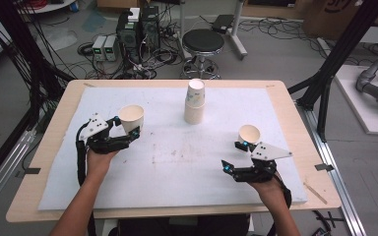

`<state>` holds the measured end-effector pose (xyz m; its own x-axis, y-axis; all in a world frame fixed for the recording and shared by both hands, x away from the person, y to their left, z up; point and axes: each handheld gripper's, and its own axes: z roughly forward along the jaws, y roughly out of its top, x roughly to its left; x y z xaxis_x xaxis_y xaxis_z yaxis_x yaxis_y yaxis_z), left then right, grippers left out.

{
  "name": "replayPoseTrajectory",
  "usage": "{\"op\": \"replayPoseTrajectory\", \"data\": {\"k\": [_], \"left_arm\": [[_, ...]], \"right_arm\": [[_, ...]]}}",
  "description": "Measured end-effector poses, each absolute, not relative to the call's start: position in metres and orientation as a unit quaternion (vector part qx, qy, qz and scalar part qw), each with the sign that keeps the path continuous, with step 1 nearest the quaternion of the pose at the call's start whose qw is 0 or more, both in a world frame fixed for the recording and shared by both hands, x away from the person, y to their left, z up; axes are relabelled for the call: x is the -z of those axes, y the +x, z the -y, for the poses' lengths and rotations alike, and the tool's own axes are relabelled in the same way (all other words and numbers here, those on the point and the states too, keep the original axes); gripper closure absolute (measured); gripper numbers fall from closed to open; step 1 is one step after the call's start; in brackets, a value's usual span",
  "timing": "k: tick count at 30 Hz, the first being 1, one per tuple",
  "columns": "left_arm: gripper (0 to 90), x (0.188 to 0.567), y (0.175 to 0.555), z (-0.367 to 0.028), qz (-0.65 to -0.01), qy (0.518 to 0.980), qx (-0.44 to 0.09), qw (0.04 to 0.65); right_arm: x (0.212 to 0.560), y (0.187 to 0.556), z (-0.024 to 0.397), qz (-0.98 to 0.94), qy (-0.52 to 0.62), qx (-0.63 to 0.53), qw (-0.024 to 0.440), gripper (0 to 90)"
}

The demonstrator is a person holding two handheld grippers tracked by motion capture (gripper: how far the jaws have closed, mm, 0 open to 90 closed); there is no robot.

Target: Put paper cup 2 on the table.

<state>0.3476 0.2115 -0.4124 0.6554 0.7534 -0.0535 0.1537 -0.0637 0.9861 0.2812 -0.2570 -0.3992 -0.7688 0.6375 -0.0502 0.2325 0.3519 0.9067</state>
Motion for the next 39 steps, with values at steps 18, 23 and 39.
{"op": "replayPoseTrajectory", "data": {"k": [18,23,39], "left_arm": [[30.3,0.444,0.377,-0.200,-0.379,0.722,-0.233,0.530],[30.6,0.448,0.380,-0.197,-0.389,0.738,-0.246,0.492],[31.5,0.453,0.373,-0.206,-0.428,0.757,-0.232,0.436]], "right_arm": [[0.399,0.280,0.258,-0.796,0.268,-0.501,0.206,21.3],[0.399,0.279,0.257,-0.798,0.268,-0.501,0.202,21.3],[0.399,0.278,0.257,-0.798,0.267,-0.501,0.201,21.3]]}}
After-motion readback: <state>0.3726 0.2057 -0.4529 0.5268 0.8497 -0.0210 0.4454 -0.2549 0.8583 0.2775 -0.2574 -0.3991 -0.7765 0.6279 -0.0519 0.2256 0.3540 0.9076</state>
